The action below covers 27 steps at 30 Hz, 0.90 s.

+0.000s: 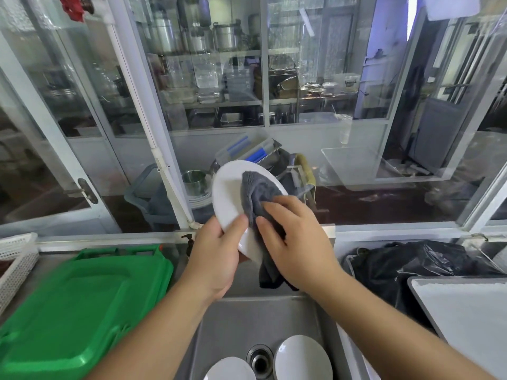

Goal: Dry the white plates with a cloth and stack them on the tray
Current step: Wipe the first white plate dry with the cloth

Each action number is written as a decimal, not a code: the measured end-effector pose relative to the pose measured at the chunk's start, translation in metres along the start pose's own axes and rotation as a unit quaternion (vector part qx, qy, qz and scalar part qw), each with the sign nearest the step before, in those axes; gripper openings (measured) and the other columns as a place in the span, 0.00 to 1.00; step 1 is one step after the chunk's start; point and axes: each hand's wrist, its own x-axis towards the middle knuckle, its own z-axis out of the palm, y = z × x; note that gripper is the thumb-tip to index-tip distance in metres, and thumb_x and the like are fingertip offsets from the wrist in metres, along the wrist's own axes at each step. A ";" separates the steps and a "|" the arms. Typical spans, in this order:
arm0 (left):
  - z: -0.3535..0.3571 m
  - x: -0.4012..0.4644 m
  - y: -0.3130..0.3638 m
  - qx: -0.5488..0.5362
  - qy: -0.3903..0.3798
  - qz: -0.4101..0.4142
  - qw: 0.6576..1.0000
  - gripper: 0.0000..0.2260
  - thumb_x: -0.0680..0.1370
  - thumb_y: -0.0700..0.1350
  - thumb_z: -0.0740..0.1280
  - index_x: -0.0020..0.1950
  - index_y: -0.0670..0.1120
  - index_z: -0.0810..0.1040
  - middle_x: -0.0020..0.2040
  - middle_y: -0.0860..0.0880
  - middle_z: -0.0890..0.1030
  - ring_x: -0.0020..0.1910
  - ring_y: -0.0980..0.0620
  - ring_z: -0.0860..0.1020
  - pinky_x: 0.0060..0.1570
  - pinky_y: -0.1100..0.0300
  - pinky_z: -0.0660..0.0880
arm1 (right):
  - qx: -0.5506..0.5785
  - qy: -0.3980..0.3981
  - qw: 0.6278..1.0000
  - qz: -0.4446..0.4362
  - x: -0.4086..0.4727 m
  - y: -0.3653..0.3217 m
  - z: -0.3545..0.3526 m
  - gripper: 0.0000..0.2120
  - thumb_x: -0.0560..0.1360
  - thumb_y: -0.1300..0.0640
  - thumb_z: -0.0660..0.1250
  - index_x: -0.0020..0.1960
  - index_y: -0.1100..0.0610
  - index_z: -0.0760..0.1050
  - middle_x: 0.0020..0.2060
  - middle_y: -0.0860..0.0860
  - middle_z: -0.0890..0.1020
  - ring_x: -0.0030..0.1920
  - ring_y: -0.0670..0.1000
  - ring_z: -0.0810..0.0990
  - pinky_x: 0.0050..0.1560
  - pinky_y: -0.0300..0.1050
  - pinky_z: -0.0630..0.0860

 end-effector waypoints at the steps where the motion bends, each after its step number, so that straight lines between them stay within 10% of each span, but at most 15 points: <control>1: 0.000 -0.003 -0.002 0.025 -0.011 0.011 1.000 0.12 0.75 0.51 0.71 0.57 0.51 0.86 0.55 0.41 0.87 0.58 0.40 0.84 0.62 0.39 0.79 | 0.007 0.000 1.000 -0.024 0.007 0.001 -0.004 0.15 0.82 0.49 0.65 0.63 0.55 0.82 0.59 0.49 0.80 0.57 0.56 0.80 0.57 0.49 0.77; 6: -0.003 -0.015 -0.005 0.164 -0.034 0.099 0.981 0.13 0.75 0.63 0.68 0.53 0.57 0.83 0.50 0.49 0.87 0.54 0.45 0.85 0.55 0.34 0.81 | 0.013 0.030 0.999 -0.030 0.043 0.013 -0.018 0.10 0.82 0.56 0.68 0.62 0.56 0.79 0.56 0.45 0.77 0.51 0.43 0.73 0.49 0.31 0.70; 11: -0.001 -0.020 0.001 0.204 -0.006 0.152 0.967 0.08 0.76 0.64 0.65 0.52 0.67 0.81 0.48 0.61 0.87 0.49 0.63 0.84 0.44 0.63 0.80 | -0.014 -0.004 0.994 0.110 0.044 0.028 -0.021 0.13 0.82 0.52 0.66 0.66 0.52 0.79 0.58 0.49 0.79 0.52 0.51 0.77 0.49 0.44 0.70; 16: -0.006 -0.014 0.004 0.238 0.038 0.138 0.961 0.13 0.76 0.62 0.64 0.48 0.55 0.81 0.43 0.61 0.85 0.43 0.63 0.82 0.38 0.72 0.74 | 0.027 -0.050 0.996 0.070 0.005 0.022 -0.009 0.14 0.78 0.46 0.67 0.61 0.46 0.80 0.50 0.39 0.77 0.47 0.40 0.75 0.47 0.24 0.68; 23: 0.003 -0.020 -0.002 0.250 -0.012 0.120 0.961 0.10 0.79 0.57 0.64 0.46 0.54 0.81 0.39 0.60 0.84 0.38 0.63 0.80 0.40 0.64 0.75 | 0.112 -0.005 0.994 0.019 0.028 0.008 -0.019 0.10 0.77 0.47 0.68 0.59 0.39 0.76 0.52 0.35 0.80 0.55 0.37 0.78 0.54 0.25 0.70; 27: 0.005 -0.026 -0.001 0.217 -0.032 0.120 0.968 0.16 0.77 0.61 0.65 0.51 0.50 0.82 0.45 0.50 0.86 0.48 0.47 0.84 0.51 0.42 0.81 | 0.081 0.012 0.997 0.002 0.052 0.009 -0.021 0.11 0.79 0.51 0.69 0.61 0.49 0.80 0.52 0.42 0.79 0.51 0.39 0.76 0.54 0.24 0.68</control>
